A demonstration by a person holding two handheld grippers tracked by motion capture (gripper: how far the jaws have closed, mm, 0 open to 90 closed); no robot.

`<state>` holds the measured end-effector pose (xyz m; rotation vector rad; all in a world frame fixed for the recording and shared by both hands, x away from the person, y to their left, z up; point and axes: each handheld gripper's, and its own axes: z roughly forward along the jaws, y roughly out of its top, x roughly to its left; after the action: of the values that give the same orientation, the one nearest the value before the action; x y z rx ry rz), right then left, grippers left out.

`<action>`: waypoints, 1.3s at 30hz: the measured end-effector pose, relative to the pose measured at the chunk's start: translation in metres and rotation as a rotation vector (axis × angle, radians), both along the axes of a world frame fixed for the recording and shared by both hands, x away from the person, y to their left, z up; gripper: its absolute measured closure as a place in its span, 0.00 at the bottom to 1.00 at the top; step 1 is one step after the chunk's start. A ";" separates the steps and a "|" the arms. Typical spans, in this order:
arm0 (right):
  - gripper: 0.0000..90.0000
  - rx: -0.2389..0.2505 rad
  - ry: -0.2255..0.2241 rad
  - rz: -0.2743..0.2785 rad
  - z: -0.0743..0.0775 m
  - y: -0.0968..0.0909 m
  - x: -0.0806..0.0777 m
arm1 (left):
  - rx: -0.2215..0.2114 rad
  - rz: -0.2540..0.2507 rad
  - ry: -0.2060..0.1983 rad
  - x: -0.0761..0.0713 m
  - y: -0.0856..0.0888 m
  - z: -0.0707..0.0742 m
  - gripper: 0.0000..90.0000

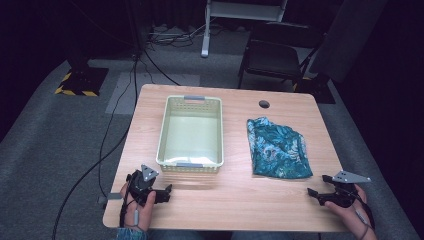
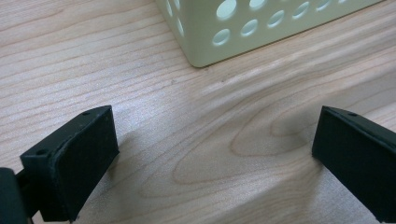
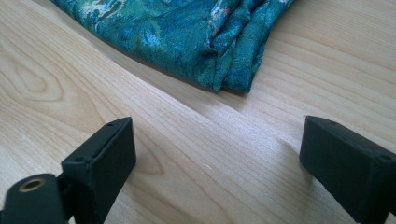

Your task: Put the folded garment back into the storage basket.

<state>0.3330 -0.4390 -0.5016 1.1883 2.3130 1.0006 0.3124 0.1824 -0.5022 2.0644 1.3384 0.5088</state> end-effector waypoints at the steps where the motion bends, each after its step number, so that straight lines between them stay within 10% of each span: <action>1: 0.11 -0.001 0.002 0.001 0.000 0.000 0.000 | 0.000 0.001 0.000 0.000 0.000 0.000 0.00; 39: 0.10 -0.041 0.021 -0.026 0.016 0.008 0.001 | 0.000 0.001 0.000 0.000 0.000 0.000 0.00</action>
<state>0.3344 -0.4306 -0.4852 1.2154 2.3170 0.9314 0.3123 0.1824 -0.5021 2.0642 1.3392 0.5094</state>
